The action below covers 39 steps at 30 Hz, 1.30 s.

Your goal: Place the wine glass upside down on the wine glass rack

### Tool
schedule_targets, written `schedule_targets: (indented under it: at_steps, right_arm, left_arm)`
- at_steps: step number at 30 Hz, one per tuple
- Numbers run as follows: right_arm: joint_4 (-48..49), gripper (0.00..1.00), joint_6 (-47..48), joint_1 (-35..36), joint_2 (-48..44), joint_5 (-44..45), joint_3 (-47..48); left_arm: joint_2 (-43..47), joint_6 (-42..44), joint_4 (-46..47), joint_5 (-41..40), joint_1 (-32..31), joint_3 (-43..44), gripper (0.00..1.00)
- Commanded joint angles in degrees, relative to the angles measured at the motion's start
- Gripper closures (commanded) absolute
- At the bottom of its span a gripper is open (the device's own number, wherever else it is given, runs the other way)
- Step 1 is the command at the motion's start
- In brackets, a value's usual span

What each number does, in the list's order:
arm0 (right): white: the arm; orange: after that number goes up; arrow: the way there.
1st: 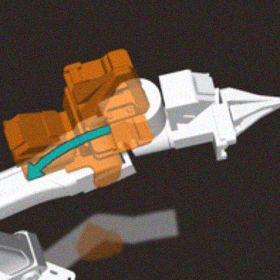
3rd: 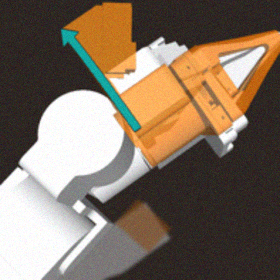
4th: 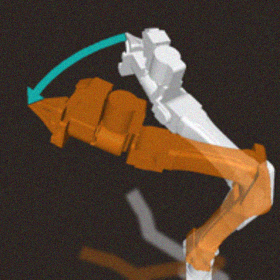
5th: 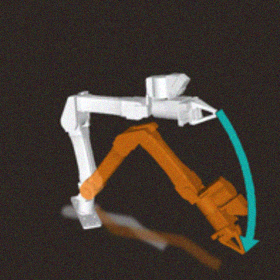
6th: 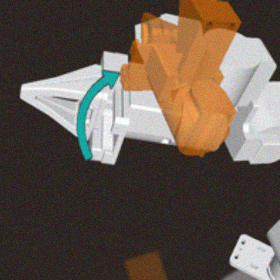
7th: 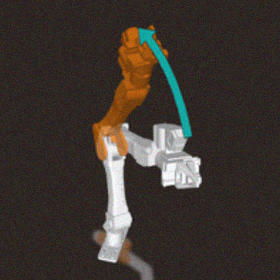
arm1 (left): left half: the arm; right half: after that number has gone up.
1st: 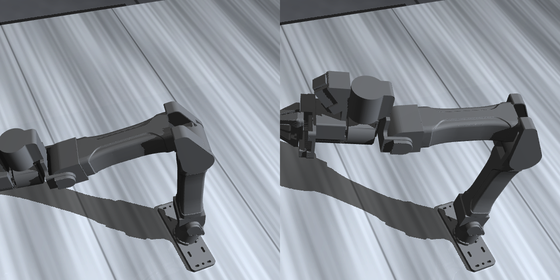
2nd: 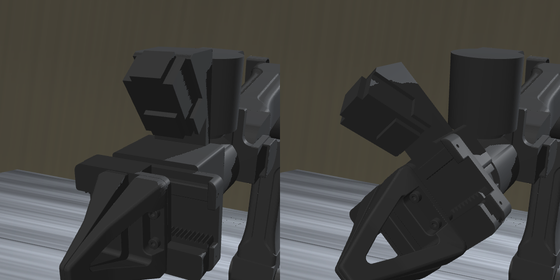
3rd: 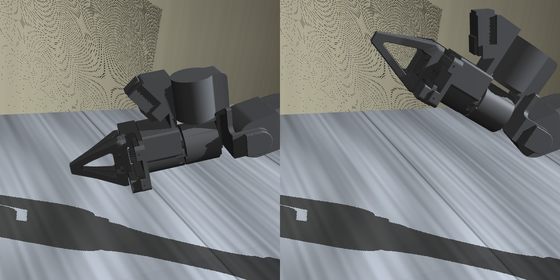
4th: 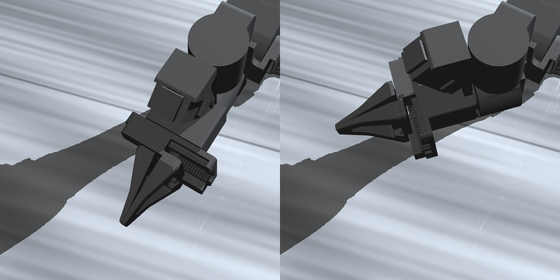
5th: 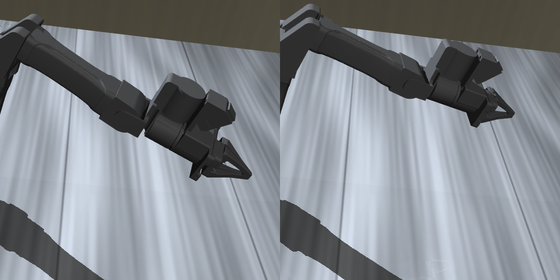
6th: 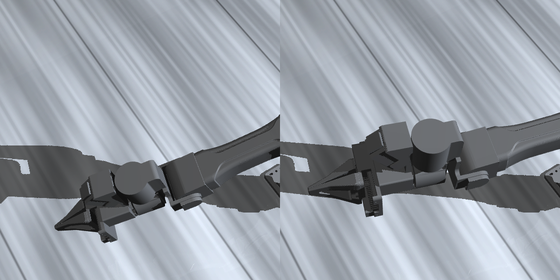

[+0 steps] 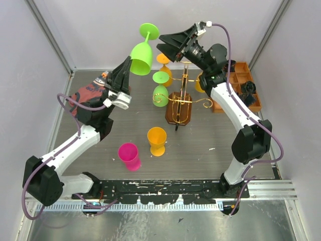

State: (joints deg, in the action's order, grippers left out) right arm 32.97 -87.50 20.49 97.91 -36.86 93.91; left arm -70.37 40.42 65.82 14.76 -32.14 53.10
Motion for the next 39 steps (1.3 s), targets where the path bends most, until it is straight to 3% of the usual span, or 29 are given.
schedule_targets:
  at_steps: [1,14,20,34,39]
  right_arm:
    - [5.44,0.32,-2.39,1.01,1.04,-0.78,1.63]
    - [9.17,0.34,-2.29,2.94,4.93,2.16,1.65]
    - [16.76,0.36,-8.34,3.95,8.88,3.08,2.36]
    - [16.13,0.37,-6.74,5.5,10.69,5.02,6.03]
    - [15.65,0.43,-6.71,6.01,11.37,4.87,7.18]
  left_arm:
    - [-1.13,1.78,4.17,0.06,-0.29,1.75,1.0]
    - [-1.97,0.43,5.26,0.82,-0.29,2.62,1.0]
    - [-1.97,0.18,5.72,0.1,-0.3,2.62,1.0]
    - [-4.36,0.09,5.91,-0.61,-0.29,2.62,1.0]
    - [-5.04,0.71,5.9,-1.46,-0.23,2.85,1.0]
